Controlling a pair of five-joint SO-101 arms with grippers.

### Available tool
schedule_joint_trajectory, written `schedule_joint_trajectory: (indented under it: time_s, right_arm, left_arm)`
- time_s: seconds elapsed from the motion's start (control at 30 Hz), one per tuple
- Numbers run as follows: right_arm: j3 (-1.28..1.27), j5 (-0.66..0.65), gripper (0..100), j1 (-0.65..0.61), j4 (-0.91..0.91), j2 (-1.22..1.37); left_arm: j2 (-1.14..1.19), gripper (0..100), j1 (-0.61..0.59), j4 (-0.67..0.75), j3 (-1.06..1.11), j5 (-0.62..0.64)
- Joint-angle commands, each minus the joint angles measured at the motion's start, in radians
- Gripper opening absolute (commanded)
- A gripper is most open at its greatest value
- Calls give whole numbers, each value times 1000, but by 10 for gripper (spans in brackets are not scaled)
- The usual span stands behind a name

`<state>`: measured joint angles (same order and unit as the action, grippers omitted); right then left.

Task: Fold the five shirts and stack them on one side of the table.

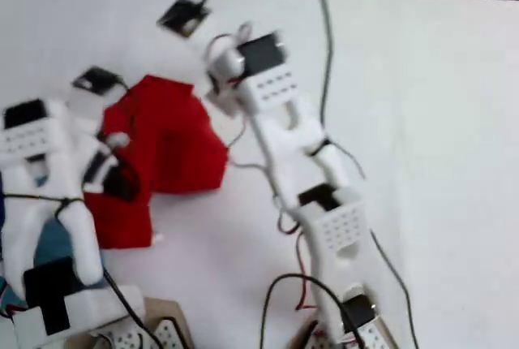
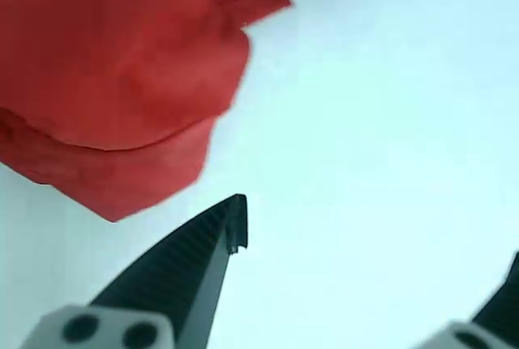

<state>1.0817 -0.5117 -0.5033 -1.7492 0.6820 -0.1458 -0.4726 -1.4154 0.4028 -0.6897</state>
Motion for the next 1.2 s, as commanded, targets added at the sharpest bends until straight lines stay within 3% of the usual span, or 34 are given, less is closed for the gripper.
schedule_joint_trajectory:
  time_s: [0.0, 0.07, 0.2, 0.47, 0.83, 0.93, 1.03, 1.17]
  right_arm:
    - [37, -5, 476, 76, -16, -7]
    - [37, -5, 476, 88, -16, -7]
    - [35, -5, 476, 76, -16, -7]
    - [35, -5, 476, 30, -16, -7]
    - [35, -5, 476, -19, -16, -1]
    - [35, -5, 476, -59, -16, 2]
    - [35, -5, 476, -90, -16, -5]
    - [35, -5, 476, -108, -18, -1]
  left_arm:
    - [-43, 326, 17, 107, 67, 6]
    - [-51, 261, 17, 109, 62, 5]
    - [-84, 21, -6, 32, -61, 11]
    - [-199, 21, -153, -143, -398, -75]
    - [-195, 21, -574, 40, -638, -104]
    - [-101, 22, -483, 32, -498, -138]
    - [-158, 24, -529, -91, -680, -118]
    - [-172, 24, -554, -94, -938, -25]
